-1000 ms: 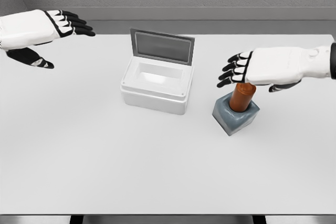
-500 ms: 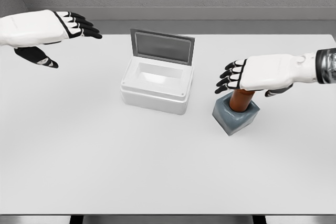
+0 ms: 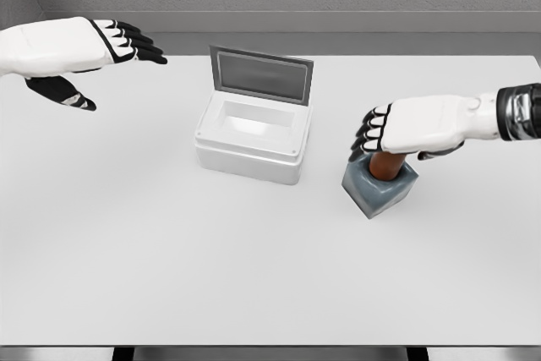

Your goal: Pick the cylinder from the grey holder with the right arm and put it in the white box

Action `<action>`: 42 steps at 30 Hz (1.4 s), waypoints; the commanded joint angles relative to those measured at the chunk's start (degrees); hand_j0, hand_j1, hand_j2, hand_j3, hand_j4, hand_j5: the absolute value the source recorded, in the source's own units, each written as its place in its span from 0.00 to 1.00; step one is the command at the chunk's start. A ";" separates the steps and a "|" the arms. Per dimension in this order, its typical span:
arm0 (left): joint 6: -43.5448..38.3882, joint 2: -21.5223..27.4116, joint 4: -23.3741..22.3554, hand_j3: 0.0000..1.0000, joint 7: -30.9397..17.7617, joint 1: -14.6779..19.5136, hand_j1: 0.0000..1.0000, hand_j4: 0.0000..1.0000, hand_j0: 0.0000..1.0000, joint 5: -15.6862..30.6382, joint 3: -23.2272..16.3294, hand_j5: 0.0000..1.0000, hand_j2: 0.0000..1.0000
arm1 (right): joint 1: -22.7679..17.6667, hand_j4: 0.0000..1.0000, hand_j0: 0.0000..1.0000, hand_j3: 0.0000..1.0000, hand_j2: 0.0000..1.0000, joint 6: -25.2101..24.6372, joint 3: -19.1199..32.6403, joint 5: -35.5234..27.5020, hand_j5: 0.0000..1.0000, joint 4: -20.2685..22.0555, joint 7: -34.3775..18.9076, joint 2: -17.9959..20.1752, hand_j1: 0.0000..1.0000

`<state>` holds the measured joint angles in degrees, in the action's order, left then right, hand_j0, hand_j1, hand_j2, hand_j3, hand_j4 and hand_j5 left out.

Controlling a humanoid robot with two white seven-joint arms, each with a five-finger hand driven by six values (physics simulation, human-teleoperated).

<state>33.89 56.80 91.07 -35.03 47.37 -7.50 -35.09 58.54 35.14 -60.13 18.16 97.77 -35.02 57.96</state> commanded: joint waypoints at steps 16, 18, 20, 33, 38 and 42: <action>0.30 -0.11 1.13 1.00 0.03 0.79 1.00 1.00 1.00 0.38 -1.73 1.00 1.00 | 0.09 0.57 0.57 0.57 0.57 -0.14 -0.87 1.00 0.57 0.49 0.02 0.39 0.57; 0.30 -0.20 1.13 1.00 0.03 0.88 1.00 1.00 1.00 0.38 -1.73 1.00 1.00 | 0.09 0.52 0.52 0.52 0.52 -0.14 -0.87 1.00 0.52 0.49 0.02 0.39 0.52; 0.21 -0.11 1.13 1.00 0.03 0.88 1.00 1.00 1.00 0.38 -1.73 1.00 1.00 | 0.09 0.48 0.48 0.48 0.48 -0.14 -0.87 1.00 0.48 0.49 0.02 0.39 0.48; -0.23 -0.11 1.13 1.00 0.03 2.37 1.00 1.00 1.00 0.21 -3.31 1.00 1.00 | 1.41 0.43 0.43 0.43 0.43 -0.14 0.01 0.47 0.43 0.49 0.02 0.48 0.43; -0.23 -0.20 0.87 1.00 0.03 2.46 1.00 1.00 1.00 0.12 -3.31 1.00 1.00 | 2.11 0.43 0.43 0.43 0.43 -0.14 0.10 0.29 0.43 0.57 0.02 0.48 0.43; -0.14 -0.20 1.04 1.00 0.03 2.55 1.00 1.00 1.00 0.21 -3.31 1.00 1.00 | 2.99 0.43 0.43 0.43 0.43 -0.14 0.19 0.20 0.43 0.57 0.02 0.22 0.43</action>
<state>33.88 56.55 92.15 -35.03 49.92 -7.58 -38.43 61.52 35.14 -60.03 18.63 98.35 -35.03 58.28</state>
